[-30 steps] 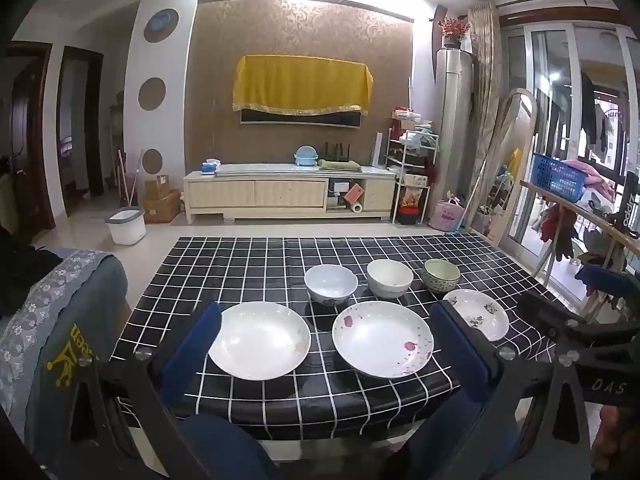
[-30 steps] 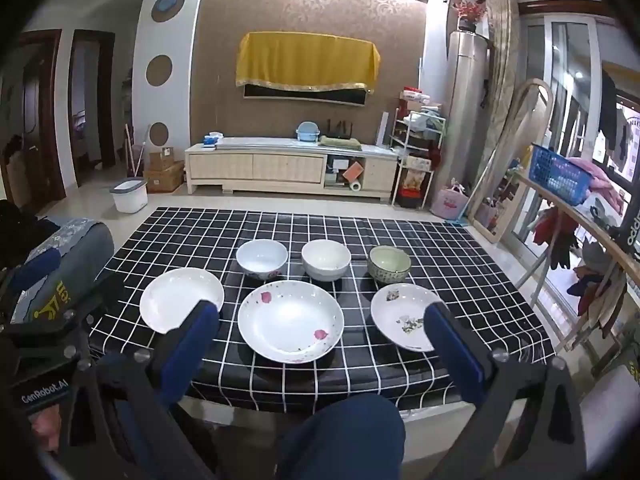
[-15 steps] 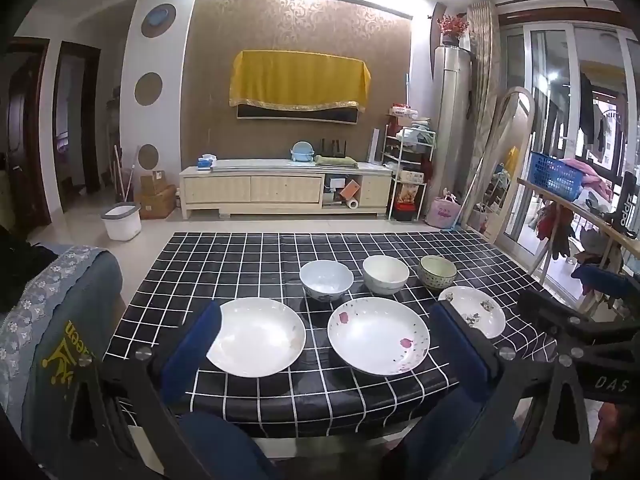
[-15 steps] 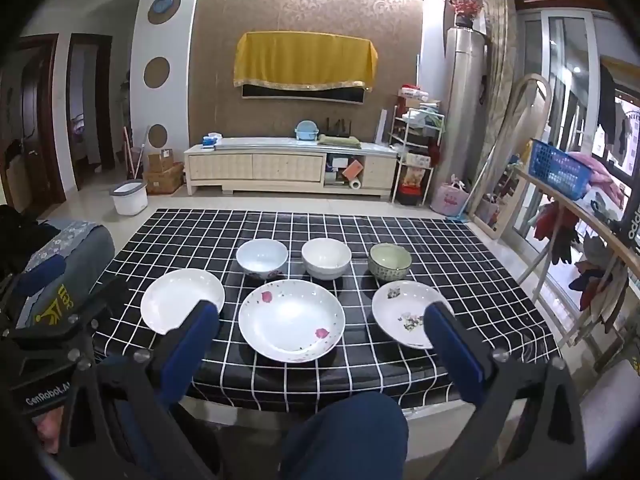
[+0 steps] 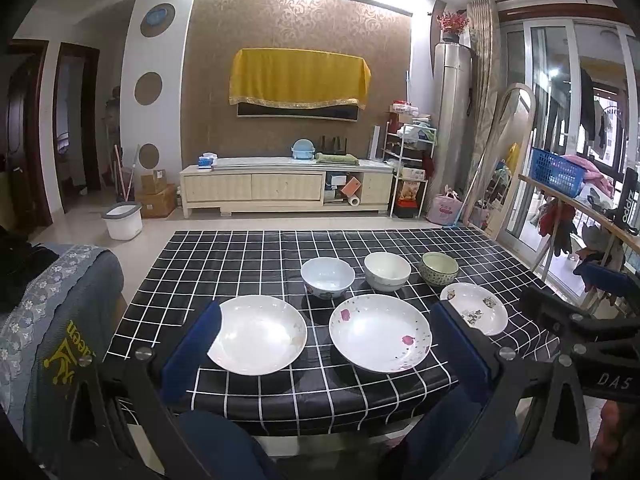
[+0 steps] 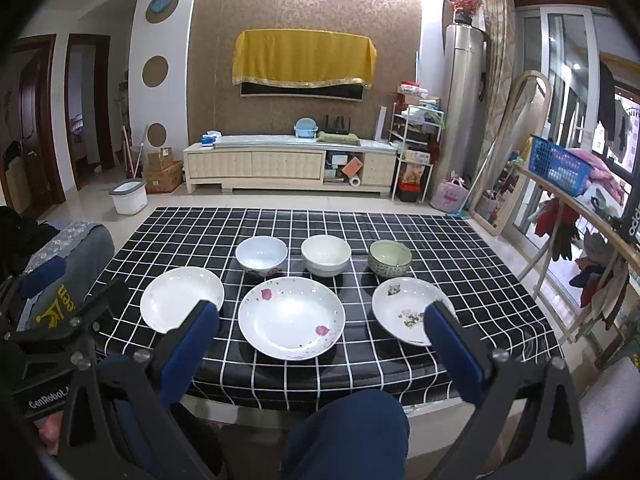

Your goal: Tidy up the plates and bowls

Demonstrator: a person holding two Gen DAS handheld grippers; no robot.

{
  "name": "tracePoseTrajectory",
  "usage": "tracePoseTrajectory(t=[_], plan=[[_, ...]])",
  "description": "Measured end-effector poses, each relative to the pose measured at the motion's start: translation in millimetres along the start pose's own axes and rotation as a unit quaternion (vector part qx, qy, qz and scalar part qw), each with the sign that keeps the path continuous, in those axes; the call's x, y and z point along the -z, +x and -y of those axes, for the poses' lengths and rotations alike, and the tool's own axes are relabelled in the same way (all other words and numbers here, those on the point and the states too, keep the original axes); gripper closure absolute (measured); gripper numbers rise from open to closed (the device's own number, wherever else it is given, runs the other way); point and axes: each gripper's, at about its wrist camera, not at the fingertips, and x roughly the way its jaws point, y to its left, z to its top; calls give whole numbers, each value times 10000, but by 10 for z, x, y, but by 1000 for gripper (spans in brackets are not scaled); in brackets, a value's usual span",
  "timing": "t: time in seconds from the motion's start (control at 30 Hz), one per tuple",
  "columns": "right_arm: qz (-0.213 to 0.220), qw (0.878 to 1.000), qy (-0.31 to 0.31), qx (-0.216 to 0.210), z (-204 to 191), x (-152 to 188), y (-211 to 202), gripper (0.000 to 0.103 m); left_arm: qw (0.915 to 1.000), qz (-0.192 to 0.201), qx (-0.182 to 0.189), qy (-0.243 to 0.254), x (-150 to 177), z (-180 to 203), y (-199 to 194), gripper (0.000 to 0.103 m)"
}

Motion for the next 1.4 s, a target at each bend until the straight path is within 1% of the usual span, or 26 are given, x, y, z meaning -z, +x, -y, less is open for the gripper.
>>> tracePoseTrajectory(t=[0.53,1.4], plan=[[-56,10000,-29,19,1,12,20,0,10000,-31,-6,55,27,27,12,0],[-89,9999,-39,-73,8,35,38,0,9999,-37,-101,60,54,39,36,0]])
